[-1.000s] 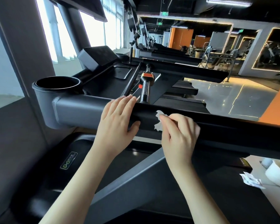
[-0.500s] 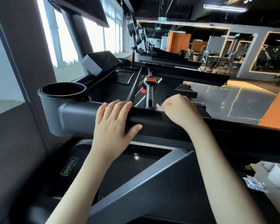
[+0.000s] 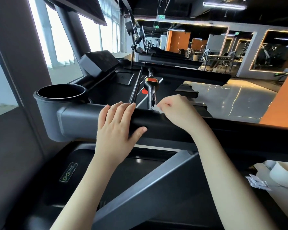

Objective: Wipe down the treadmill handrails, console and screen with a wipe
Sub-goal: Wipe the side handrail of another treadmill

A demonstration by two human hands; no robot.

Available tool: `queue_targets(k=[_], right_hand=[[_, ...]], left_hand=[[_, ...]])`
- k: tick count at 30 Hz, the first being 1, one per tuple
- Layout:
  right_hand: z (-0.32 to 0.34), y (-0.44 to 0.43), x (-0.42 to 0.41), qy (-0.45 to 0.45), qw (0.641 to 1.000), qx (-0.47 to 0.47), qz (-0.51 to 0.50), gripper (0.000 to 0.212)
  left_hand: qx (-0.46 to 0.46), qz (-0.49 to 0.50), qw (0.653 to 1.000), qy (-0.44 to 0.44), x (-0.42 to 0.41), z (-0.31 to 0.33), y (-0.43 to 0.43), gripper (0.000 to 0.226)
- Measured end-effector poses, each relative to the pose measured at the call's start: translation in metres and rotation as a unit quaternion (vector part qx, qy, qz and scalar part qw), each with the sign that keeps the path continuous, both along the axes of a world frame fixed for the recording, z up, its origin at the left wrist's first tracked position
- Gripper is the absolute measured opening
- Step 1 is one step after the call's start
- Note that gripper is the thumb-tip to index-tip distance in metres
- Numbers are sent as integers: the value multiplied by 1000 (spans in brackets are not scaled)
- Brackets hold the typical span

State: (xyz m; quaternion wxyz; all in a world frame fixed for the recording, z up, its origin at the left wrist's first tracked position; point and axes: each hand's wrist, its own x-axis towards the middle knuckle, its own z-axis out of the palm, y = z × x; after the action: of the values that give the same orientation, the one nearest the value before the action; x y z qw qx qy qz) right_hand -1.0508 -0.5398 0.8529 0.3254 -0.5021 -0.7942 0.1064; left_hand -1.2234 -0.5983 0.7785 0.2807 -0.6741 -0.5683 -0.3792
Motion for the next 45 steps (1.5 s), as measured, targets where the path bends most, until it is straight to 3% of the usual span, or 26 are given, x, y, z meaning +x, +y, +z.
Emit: queue_targets(k=[4,10,14,17,22,26,31,36,42,45], right_hand=[[-13,-21,15,94,992,74,44,25],[-23,-14,0,60,983,159,-67,32],[-54,-32,6,94,942,322,11,24],[-70,-35,17,72,908,411,-30,19],[-81,-42,-3,170,880,421,-137,21],[-112,-51,-16,133,877,440,-137,12],[-115,-49,-13,204,842,440,-236,8],[-142,-57,-30,165,878,413,-178,7],[-129,-52,-17,245,839,420,-245,9],[-150,-53,-32,204,865,420,-187,11]], left_hand=[[1,-3,1000,-1,0,1,1,63],[-12,2,1000,1,0,1,-1,62],[-8,-1,1000,1,0,1,-1,61],[-9,-6,1000,6,-2,1,-1,60],[-14,-14,1000,11,-4,2,-1,58],[-10,-27,999,16,-6,4,-2,56],[-7,-33,999,25,-10,3,-2,55],[-6,-32,999,30,-10,3,-2,56],[1,-26,999,21,-7,3,-3,55],[-6,-25,999,21,-6,3,-4,55]])
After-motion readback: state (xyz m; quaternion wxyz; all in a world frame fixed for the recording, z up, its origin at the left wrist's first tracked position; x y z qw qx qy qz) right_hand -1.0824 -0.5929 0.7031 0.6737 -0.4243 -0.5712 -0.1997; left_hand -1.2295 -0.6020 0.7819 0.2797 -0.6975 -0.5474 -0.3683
